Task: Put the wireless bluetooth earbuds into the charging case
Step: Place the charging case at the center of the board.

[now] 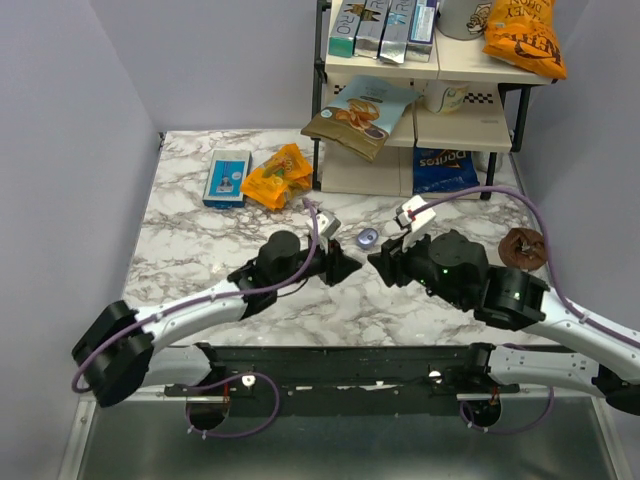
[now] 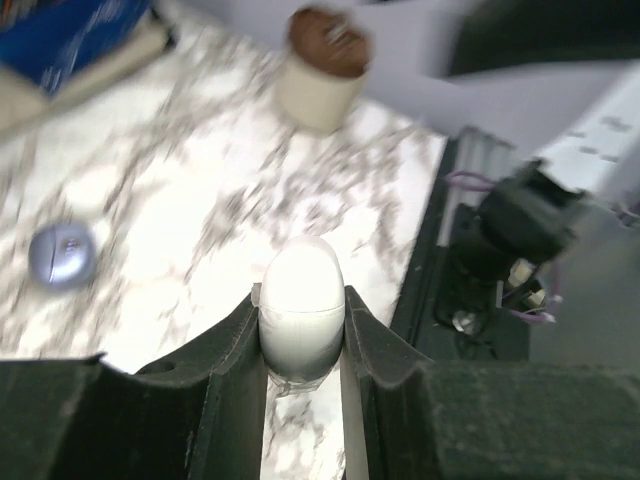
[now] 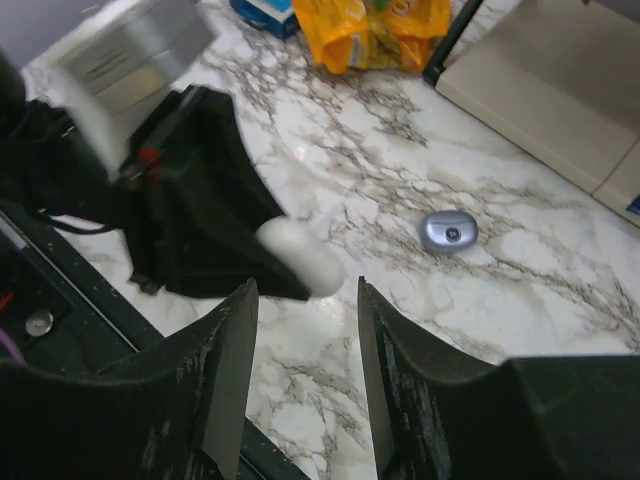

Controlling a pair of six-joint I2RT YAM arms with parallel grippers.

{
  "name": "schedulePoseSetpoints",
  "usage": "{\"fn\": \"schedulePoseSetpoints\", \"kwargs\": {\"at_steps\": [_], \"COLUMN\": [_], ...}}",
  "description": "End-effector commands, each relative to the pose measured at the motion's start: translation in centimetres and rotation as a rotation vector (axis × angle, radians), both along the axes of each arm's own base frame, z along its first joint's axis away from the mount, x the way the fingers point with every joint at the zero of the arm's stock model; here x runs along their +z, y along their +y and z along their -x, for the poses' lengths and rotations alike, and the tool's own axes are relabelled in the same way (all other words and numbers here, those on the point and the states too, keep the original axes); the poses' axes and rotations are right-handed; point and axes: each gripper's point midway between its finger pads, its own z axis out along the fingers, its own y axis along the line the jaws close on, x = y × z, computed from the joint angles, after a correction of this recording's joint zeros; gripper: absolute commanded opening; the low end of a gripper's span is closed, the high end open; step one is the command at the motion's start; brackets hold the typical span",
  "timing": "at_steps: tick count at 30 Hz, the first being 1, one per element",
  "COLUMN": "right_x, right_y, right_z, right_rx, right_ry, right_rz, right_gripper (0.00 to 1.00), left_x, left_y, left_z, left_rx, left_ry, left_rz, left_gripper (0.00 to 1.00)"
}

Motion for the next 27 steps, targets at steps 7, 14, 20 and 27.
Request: {"fn": "schedulePoseSetpoints", "kwargs": {"at_steps": [7,14,20,27], "right_x": [-3.1,-3.3,-3.2,-3.7], "right_y": [-1.0,-1.5,-2.1,-2.2], "right_z": [-0.9,-0.8,-0.7,-0.9], "right_rx": [-0.13,-0.137,-0.144,-0.153], "right_ry": [0.088,0.087,0.078,0.076], "right_rz": [-0.029,-0.036,-0.034,-0.016], "right_gripper": [0.54,0.54,0.54,0.54], "left_x": [-12.8,-16.0,-17.4,-18.4], "left_y": [-0.7,-1.0,0.1,2.2], "left_z": [-8.2,-11.1,-11.6,-11.3], "left_rx": [0.232,0.277,0.311,0.351], "left_ry": [0.507,0.583,0.593,0.609], "left_rz": [-0.186,-0.233,-0.281,-0.321], "left_gripper": [0.0,0.03,0.3,0.49]}}
